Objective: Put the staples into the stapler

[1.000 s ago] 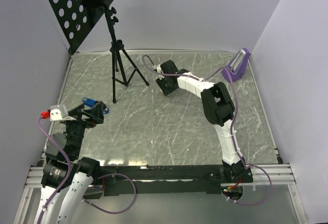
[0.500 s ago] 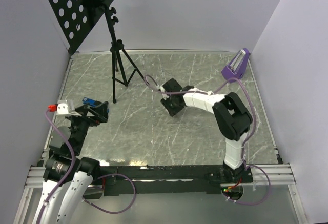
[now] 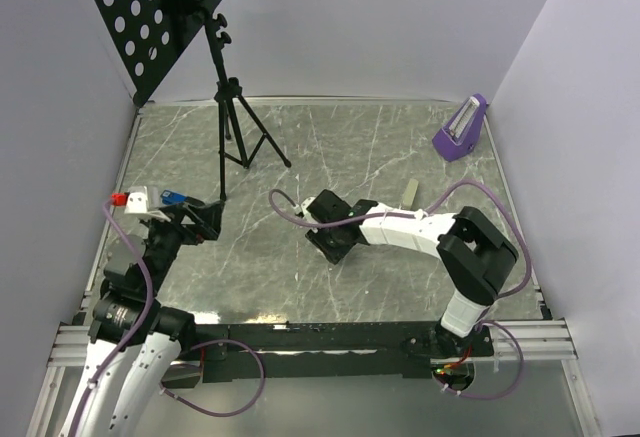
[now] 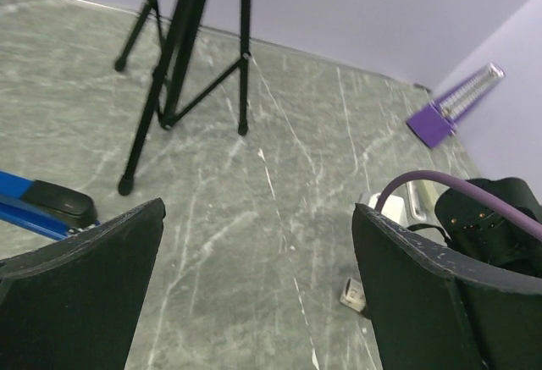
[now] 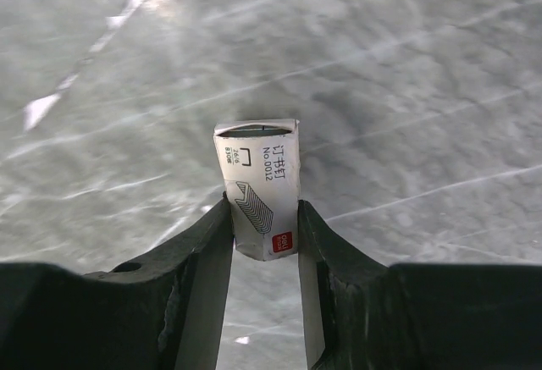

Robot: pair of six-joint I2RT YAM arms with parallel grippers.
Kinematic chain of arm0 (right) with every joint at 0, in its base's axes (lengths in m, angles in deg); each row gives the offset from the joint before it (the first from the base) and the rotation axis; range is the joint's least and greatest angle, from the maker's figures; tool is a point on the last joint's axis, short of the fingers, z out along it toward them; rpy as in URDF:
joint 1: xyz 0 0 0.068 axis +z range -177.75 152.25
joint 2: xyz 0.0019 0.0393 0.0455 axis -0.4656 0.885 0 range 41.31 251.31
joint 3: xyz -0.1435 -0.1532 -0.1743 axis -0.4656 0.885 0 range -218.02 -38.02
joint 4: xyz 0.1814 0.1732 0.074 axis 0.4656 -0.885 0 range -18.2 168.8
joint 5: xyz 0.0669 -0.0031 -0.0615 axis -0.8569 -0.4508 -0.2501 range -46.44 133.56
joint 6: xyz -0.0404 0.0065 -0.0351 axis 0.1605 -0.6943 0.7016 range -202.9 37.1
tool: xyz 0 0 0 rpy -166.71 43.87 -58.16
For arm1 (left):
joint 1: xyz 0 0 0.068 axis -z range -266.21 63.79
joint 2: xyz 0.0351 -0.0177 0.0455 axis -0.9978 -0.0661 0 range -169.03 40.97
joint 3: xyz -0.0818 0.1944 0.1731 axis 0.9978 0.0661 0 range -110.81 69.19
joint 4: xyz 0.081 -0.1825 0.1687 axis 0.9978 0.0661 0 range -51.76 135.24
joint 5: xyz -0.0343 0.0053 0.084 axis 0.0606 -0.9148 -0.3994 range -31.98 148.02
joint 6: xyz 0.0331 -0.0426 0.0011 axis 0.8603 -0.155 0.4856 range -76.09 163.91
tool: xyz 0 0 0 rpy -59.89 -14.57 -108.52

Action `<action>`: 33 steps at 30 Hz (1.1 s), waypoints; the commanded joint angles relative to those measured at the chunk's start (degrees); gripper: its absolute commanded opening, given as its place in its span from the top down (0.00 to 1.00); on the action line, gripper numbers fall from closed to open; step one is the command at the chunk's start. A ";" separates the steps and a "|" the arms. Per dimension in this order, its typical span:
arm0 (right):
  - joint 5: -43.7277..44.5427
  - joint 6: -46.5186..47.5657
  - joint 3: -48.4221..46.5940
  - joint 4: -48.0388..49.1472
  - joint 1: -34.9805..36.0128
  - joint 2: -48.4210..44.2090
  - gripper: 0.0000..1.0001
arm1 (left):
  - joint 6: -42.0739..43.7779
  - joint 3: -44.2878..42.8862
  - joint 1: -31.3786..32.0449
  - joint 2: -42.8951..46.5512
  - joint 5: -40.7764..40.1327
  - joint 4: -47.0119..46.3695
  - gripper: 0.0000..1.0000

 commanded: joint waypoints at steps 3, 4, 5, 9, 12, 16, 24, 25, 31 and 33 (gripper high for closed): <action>0.77 -2.21 2.04 -0.12 1.44 -3.93 0.54 | -1.47 0.01 -0.28 -4.84 7.93 -2.79 0.03; 0.95 -2.31 2.22 -0.21 1.44 -4.37 0.53 | -1.47 -0.08 -0.20 -6.24 8.63 -2.79 0.03; 1.04 -2.23 2.40 -0.12 1.35 -4.55 0.53 | -1.47 -0.08 -0.28 -6.86 9.68 -2.97 0.03; 1.04 -2.14 2.92 -0.21 1.44 -5.87 0.44 | -2.35 0.36 -0.28 -9.15 12.15 -4.02 0.03; 2.79 -2.57 3.72 -0.38 1.44 -7.27 0.36 | -3.31 0.80 -0.28 -10.73 12.94 -4.46 0.03; 6.47 -10.27 4.94 -0.91 1.44 -11.57 0.19 | -3.23 0.10 -0.20 -12.23 12.25 -3.06 0.03; 6.49 -36.65 14.69 8.72 1.62 -21.50 0.13 | -2.70 -0.52 -0.28 -11.35 9.26 -1.65 0.03; 6.66 -41.38 17.57 10.15 1.53 -22.47 0.14 | -2.44 -0.52 -0.28 -11.26 9.17 -1.39 0.03; 10.35 -53.98 24.89 17.80 1.79 -27.75 0.25 | -1.91 -0.87 -0.28 -10.65 8.81 -0.86 0.03; 11.49 -56.70 25.69 18.77 1.79 -27.84 0.28 | -1.91 -0.87 -0.28 -10.73 9.08 -0.95 0.03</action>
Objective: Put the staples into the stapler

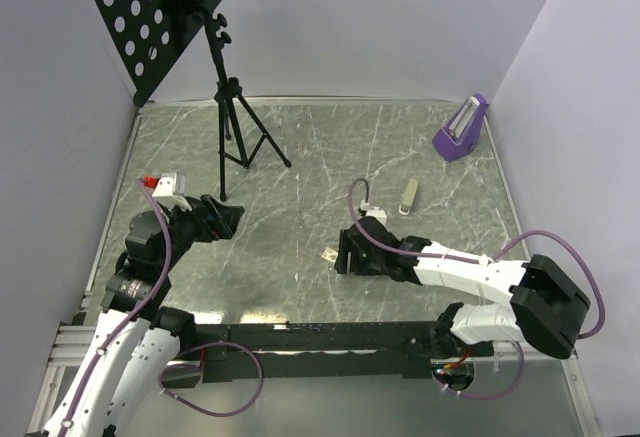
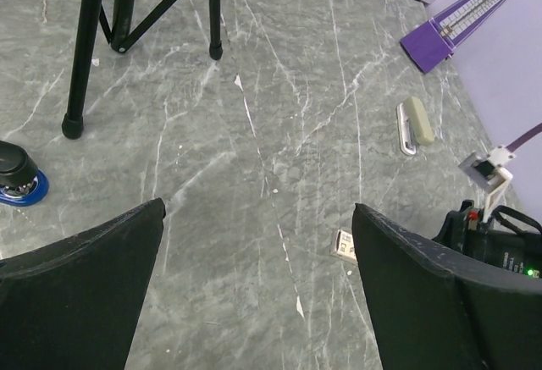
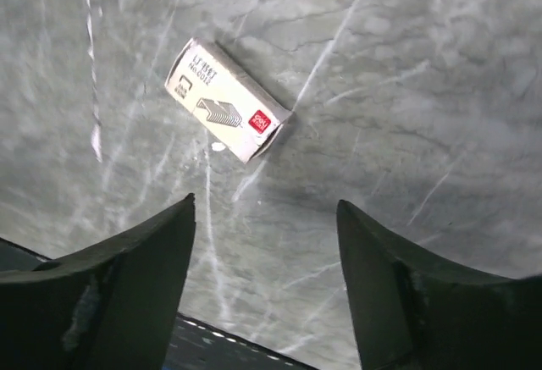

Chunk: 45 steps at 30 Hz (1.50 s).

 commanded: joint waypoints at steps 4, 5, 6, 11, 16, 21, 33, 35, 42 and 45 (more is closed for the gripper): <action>4.11 -13.69 1.50 9.23 0.44 -0.82 0.33 | 0.23 -1.77 -0.28 0.22 -0.27 -0.38 0.03; 4.20 -14.13 1.50 10.02 0.35 -0.38 0.34 | 0.24 -1.77 -0.28 0.22 -0.36 -0.20 0.03; 4.03 -14.83 1.58 10.46 0.35 0.40 0.35 | 0.06 -1.77 -0.28 0.22 -0.28 -0.29 0.03; 4.99 -18.00 0.62 9.15 0.35 3.39 0.38 | -0.03 -1.51 -0.28 -0.04 0.43 -0.38 0.03; 5.52 -19.32 1.14 10.02 0.35 4.37 0.43 | -0.29 -1.77 -0.28 -0.66 1.22 -0.38 0.03; 4.73 -19.58 2.29 13.01 0.35 5.59 0.44 | -0.55 -2.03 -0.28 -1.89 1.57 -0.11 0.03; 5.96 -18.27 2.46 13.89 0.35 7.00 0.52 | -9.33 2.44 1.56 -13.13 14.13 -8.35 0.03; 6.31 -17.65 2.38 13.81 0.26 6.91 0.53 | -11.70 3.50 4.35 -15.07 13.79 -11.09 0.03; 5.61 -16.33 3.69 16.87 -0.53 6.74 0.57 | -14.53 4.82 14.30 -20.69 5.45 -17.43 0.03; 5.25 -16.33 4.13 17.06 -0.97 6.91 0.57 | -15.49 5.35 17.11 -24.12 3.51 -20.85 0.02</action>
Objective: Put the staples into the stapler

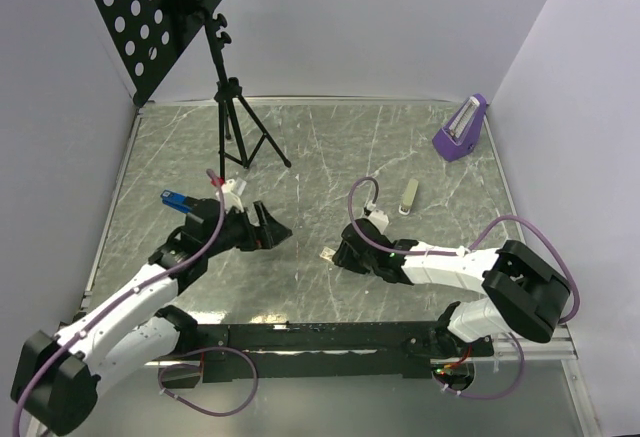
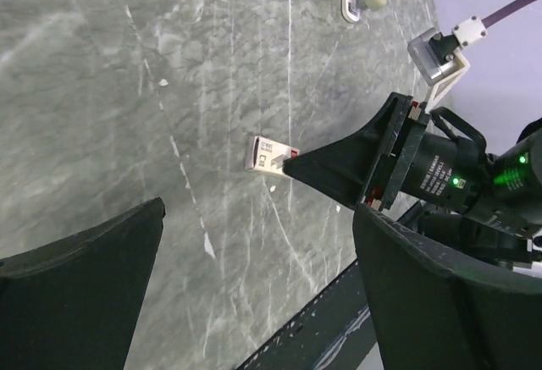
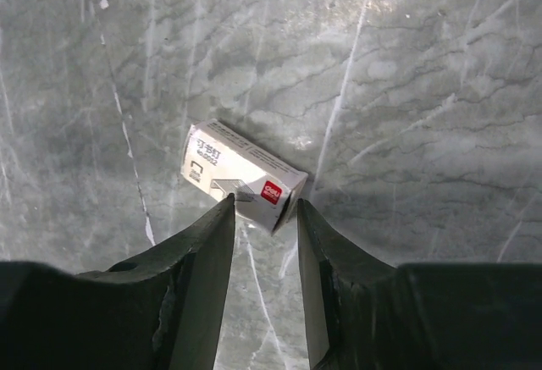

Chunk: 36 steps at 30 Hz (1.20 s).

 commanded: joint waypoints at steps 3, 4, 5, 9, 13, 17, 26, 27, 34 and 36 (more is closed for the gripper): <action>0.34 0.57 1.10 2.74 -1.21 0.80 0.58 | -3.48 0.19 5.74 -6.39 -5.75 -10.29 0.04; 0.16 0.65 1.27 4.66 -1.30 1.15 0.59 | -3.48 0.02 6.36 -8.31 -6.62 -10.99 0.04; -0.10 0.92 1.62 5.02 -1.47 1.15 0.60 | -3.39 -0.24 7.58 -9.38 -7.15 -11.26 0.04; -0.54 1.97 2.24 5.55 -2.09 0.54 0.68 | -3.30 -1.91 9.96 -14.56 -8.74 -12.05 0.05; -0.81 4.42 2.59 5.56 -2.53 -1.31 0.76 | -3.39 -3.41 11.98 -19.83 -9.79 -13.28 0.08; -0.72 7.07 2.07 3.80 -2.79 -2.63 0.84 | -3.83 -4.90 13.83 -23.97 -9.36 -14.86 0.12; -4.93 14.10 -0.49 1.95 -4.37 -3.16 1.00 | -6.29 -7.72 16.20 -30.83 -10.58 -14.87 0.27; -5.37 14.54 -0.49 1.95 -4.90 -2.98 1.00 | -6.99 -7.80 16.21 -31.18 -11.45 -14.69 0.32; -8.89 14.28 -0.49 1.78 -6.05 -5.26 0.74 | -9.63 -6.14 16.12 -30.31 -12.26 -16.35 0.36; -8.81 13.75 -0.57 1.43 -6.05 -6.93 0.68 | -10.51 -5.61 16.21 -29.61 -12.34 -16.88 0.36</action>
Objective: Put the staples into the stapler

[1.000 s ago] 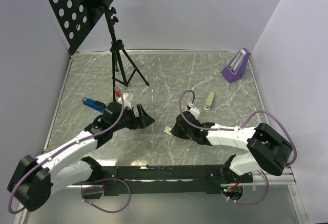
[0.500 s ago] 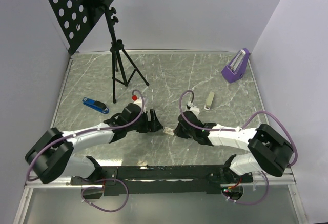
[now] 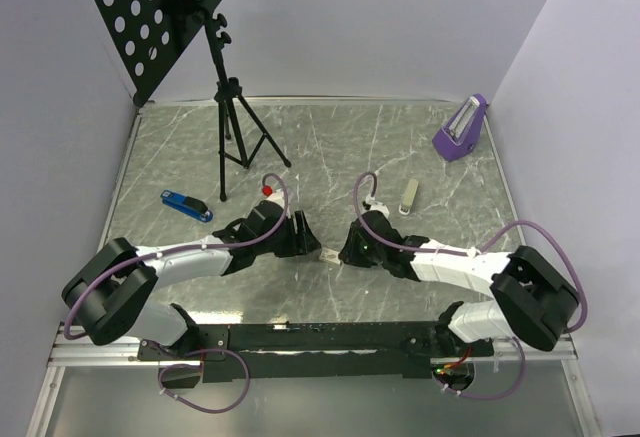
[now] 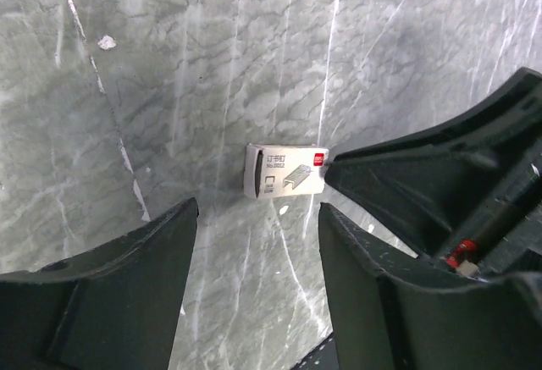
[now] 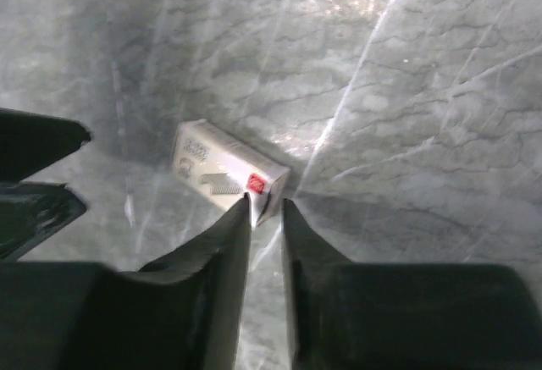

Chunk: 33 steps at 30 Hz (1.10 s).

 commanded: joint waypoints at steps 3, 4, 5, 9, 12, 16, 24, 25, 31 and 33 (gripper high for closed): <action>-0.57 -1.29 -1.54 -0.65 -0.34 -6.83 0.58 | -3.04 0.99 0.25 2.40 -1.76 -3.66 0.36; -0.48 -1.82 -1.27 -0.31 -0.34 -7.27 0.57 | -3.12 1.34 0.25 2.66 -2.20 -3.66 0.36; -0.21 -3.56 -0.75 -0.30 -0.25 -7.89 0.56 | -3.30 1.44 0.25 3.10 -2.29 -3.66 0.36; 1.02 -8.05 0.66 -0.48 -0.34 -7.81 0.54 | -3.48 1.96 0.25 3.81 -2.91 -3.84 0.36; 1.63 -10.96 2.42 1.01 -0.34 -7.02 0.54 | -3.56 2.23 0.25 4.42 -3.17 -3.84 0.36; 1.90 -13.07 3.30 3.03 -0.34 -4.56 0.54 | -3.56 2.58 0.25 5.21 -3.44 -3.75 0.36; -0.30 -13.78 2.95 7.86 -0.25 0.72 0.54 | -3.39 2.67 0.16 4.69 -3.00 -3.84 0.36; -0.47 -13.78 2.95 8.22 -0.25 1.42 0.54 | -3.39 2.75 0.16 4.69 -3.00 -3.92 0.36; -0.21 -13.43 1.98 7.78 -0.17 4.67 0.55 | -3.30 2.84 0.25 4.07 -2.74 -4.19 0.36; -0.56 -13.16 1.19 7.26 -0.17 5.46 0.57 | -3.30 2.76 0.16 3.81 -2.73 -4.19 0.36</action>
